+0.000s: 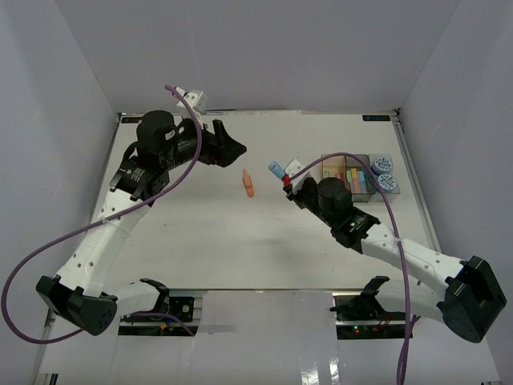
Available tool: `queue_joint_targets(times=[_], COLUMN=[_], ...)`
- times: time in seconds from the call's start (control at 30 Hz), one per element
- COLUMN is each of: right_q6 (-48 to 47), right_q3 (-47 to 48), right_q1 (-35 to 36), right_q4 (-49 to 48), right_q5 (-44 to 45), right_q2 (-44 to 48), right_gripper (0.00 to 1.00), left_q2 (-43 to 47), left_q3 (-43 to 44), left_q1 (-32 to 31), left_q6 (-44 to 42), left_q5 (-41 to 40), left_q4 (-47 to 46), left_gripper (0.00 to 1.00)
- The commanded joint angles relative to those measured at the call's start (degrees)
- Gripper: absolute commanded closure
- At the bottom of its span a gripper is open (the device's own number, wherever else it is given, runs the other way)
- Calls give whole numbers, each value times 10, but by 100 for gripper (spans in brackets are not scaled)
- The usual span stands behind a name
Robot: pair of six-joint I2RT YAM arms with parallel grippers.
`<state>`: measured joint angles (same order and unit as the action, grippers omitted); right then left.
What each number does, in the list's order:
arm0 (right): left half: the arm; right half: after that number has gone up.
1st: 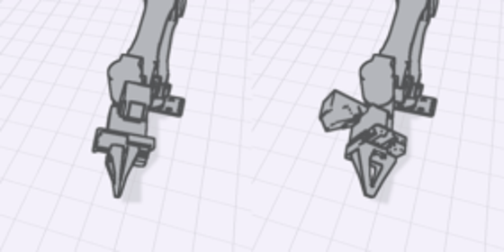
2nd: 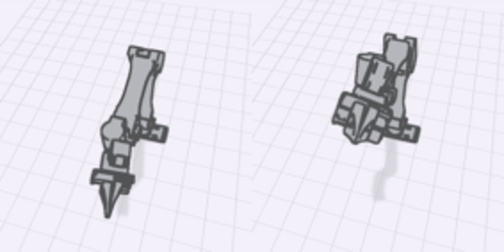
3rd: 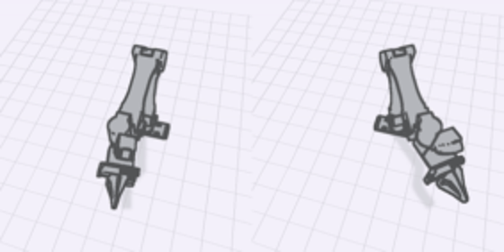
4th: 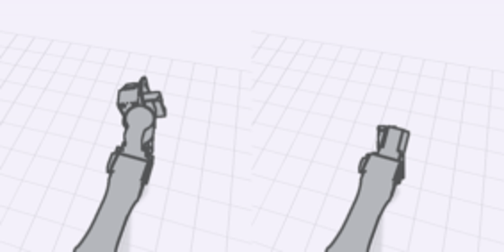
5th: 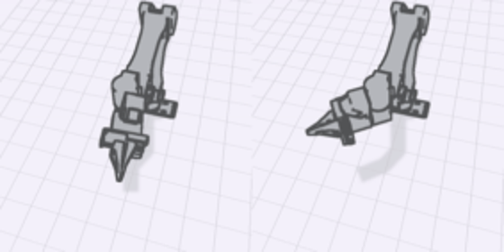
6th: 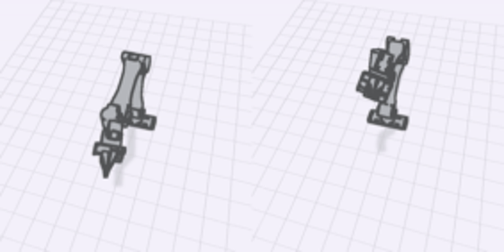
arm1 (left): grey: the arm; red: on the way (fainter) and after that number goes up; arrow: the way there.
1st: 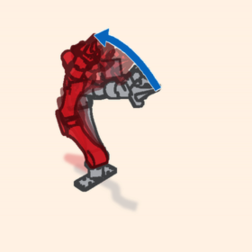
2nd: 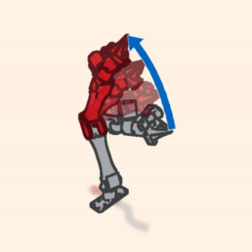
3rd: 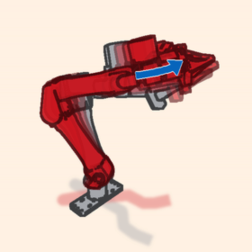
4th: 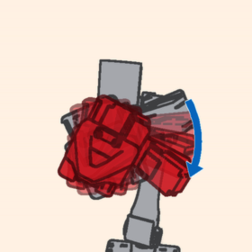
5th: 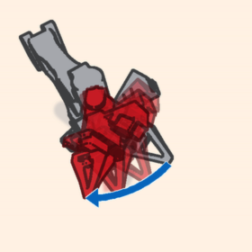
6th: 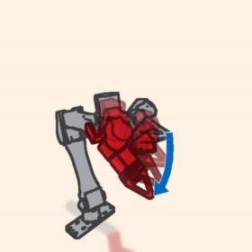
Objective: Sort the stationery into containers
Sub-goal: Close the pen cap on the pen, then place the pen in the storage box.
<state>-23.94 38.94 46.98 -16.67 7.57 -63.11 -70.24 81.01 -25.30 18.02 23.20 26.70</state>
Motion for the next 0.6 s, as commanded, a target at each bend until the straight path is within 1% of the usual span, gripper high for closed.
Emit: queue_joint_targets(times=[0.0, 0.03, 0.07, 0.1, 0.13, 0.17, 0.2, 0.27, 0.3, 0.37, 0.5, 0.57], right_q6=[102, 117, 132, 147, 175, 187, 202, 244, 260, 288, 309, 312], right_q3=[8, 13, 34, 49, 62, 75, 102, 124, 138, 150, 170, 178], right_q1=[-46, -57, -72, -106, -120, -137, -172, -208, -235, -255, -305, -317], right_q4=[7, 25, 49, 74, 120, 143, 164, 223, 233, 255, 260, 257], right_q5=[67, 80, 83, 97, 108, 114, 112, 97, 85, 82, 45, 36], right_q2=[22, 20, 9, -1, -10, -32, -45, -84, -98, -135, -195, -226], right_gripper=[92, 92, 92, 92, 92, 92, 92, 92, 92, 92, 92, 92], left_q2=[34, 37, 41, 41, 44, 48, 52, 56, 59, 59, 47, 36], left_q3=[-40, -51, -73, -84, -96, -110, -139, -171, -200, -226, -279, -287], left_q1=[3, 5, 6, 8, 11, 12, 14, 18, 18, 21, 24, 26], left_q6=[1, -1, -3, -4, -4, -5, -9, -12, -14, -16, -26, -36], left_q5=[-69, -87, -124, -141, -159, -176, -208, -238, -265, -282, -301, -301], left_q4=[-38, -42, -48, -52, -57, -70, -79, -102, -110, -130, -149, -148], left_gripper=[7, 6, 4, 4, 3, 2, 2, 2, 2, 2, 2, 2])
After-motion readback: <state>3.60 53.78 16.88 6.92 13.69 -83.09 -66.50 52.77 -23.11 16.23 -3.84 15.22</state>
